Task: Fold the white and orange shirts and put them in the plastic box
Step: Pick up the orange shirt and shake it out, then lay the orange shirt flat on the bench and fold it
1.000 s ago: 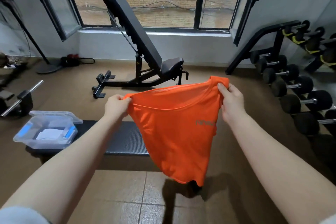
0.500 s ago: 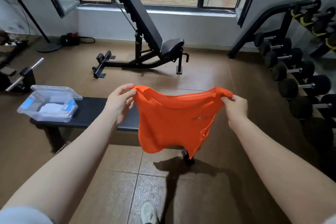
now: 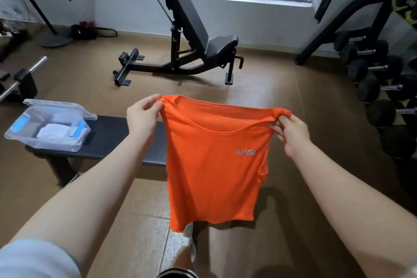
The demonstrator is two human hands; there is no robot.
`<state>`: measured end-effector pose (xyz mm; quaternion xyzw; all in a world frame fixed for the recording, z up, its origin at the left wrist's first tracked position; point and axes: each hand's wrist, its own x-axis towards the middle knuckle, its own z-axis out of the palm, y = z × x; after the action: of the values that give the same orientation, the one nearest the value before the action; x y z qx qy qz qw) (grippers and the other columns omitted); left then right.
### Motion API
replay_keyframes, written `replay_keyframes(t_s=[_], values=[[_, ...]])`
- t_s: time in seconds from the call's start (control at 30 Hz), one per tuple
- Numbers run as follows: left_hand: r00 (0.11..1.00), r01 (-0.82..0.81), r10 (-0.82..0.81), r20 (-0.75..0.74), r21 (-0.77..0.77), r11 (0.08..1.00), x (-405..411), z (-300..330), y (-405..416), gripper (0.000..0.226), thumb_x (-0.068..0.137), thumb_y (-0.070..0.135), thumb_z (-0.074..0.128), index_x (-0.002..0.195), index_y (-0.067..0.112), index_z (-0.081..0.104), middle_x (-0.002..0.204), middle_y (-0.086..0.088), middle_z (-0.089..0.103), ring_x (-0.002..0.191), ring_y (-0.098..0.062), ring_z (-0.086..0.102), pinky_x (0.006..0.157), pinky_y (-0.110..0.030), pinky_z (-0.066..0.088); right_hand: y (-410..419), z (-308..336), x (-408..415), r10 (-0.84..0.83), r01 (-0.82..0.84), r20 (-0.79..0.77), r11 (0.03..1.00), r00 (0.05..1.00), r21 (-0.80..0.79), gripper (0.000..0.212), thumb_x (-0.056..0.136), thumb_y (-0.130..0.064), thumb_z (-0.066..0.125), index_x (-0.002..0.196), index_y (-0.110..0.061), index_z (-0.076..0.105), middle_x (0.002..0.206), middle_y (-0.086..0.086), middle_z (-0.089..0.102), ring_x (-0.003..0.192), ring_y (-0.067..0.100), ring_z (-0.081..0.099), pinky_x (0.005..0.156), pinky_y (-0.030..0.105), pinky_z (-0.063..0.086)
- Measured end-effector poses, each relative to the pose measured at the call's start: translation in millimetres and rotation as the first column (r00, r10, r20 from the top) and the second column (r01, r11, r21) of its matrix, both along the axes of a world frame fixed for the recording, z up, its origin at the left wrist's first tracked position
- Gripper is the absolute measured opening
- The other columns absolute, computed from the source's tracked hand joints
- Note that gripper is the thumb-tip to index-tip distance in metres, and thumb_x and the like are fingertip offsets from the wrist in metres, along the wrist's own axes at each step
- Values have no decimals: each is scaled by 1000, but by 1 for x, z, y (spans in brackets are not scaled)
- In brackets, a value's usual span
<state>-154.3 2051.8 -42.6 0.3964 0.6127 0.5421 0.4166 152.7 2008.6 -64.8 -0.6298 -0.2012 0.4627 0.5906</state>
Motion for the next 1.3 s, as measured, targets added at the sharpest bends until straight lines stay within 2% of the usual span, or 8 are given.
replay_keyframes(t_s=[0.13, 0.33, 0.6, 0.93, 1.0, 1.07, 1.13, 1.3], values=[[999, 23, -25, -31, -63, 998, -5, -41, 91, 24, 87, 2, 56, 109, 6, 65, 89, -7, 67, 49, 3, 59, 66, -20, 55, 84, -33, -4, -6, 10, 74, 998, 997, -57, 32, 96, -4, 39, 72, -18, 54, 42, -10, 61, 40, -1, 60, 41, 8, 43], [993, 80, -95, -71, -187, 979, -7, -123, 206, 22, 85, 1, 53, 98, 11, 67, 92, -19, 68, 68, -15, 64, 90, -43, 54, 192, -104, -14, 47, -18, 122, 974, 991, -224, 32, 98, -11, 32, 75, -20, 51, 43, -8, 63, 35, 0, 56, 34, 10, 35], [938, 109, -193, -288, -282, 953, 13, -251, 307, 34, 89, 7, 53, 122, 4, 54, 113, -9, 61, 100, -16, 57, 89, -24, 43, 297, -236, -7, 102, -54, 129, 941, 986, -334, 30, 96, -7, 32, 78, -20, 52, 61, -1, 64, 39, 3, 58, 48, 22, 42], [896, 101, -221, -384, -307, 946, 28, -407, 380, 34, 85, -3, 43, 116, 2, 57, 116, -18, 62, 109, -26, 59, 96, -30, 44, 374, -398, 22, 171, -78, 239, 932, 956, -353, 31, 96, -7, 33, 78, -21, 54, 75, 2, 58, 62, 13, 55, 40, 11, 39], [884, 134, -260, -388, -322, 937, 29, -426, 386, 36, 85, -5, 41, 116, 2, 56, 118, -18, 61, 111, -27, 58, 100, -32, 43, 379, -419, 23, 207, -120, 225, 930, 952, -349, 27, 97, -8, 35, 86, -19, 57, 78, 1, 59, 63, 9, 56, 46, 13, 43], [831, 144, -305, -465, -350, 926, 26, -443, 387, 40, 86, -2, 43, 124, 4, 52, 129, -16, 55, 121, -25, 51, 105, -28, 36, 378, -433, 23, 241, -165, 190, 924, 952, -344, 24, 97, -12, 41, 118, -13, 52, 86, 1, 60, 69, 7, 57, 60, 15, 46], [754, 128, -357, -551, -410, 903, 19, -454, 380, 45, 86, 0, 44, 131, 4, 45, 138, -16, 45, 129, -26, 42, 108, -26, 27, 370, -437, 23, 264, -169, 208, 907, 942, -385, 48, 95, -12, 47, 141, -11, 31, 102, 8, 60, 85, 13, 57, 78, 22, 47], [636, 41, -452, -626, -557, 829, -7, -460, 319, 34, 89, 5, 47, 122, -2, 54, 124, -27, 54, 119, -38, 49, 102, -38, 36, 304, -428, 31, 522, -102, 516, 763, 679, -638, 31, 92, -12, 49, 121, -5, 56, 123, 16, 61, 117, 29, 55, 102, 36, 39]])
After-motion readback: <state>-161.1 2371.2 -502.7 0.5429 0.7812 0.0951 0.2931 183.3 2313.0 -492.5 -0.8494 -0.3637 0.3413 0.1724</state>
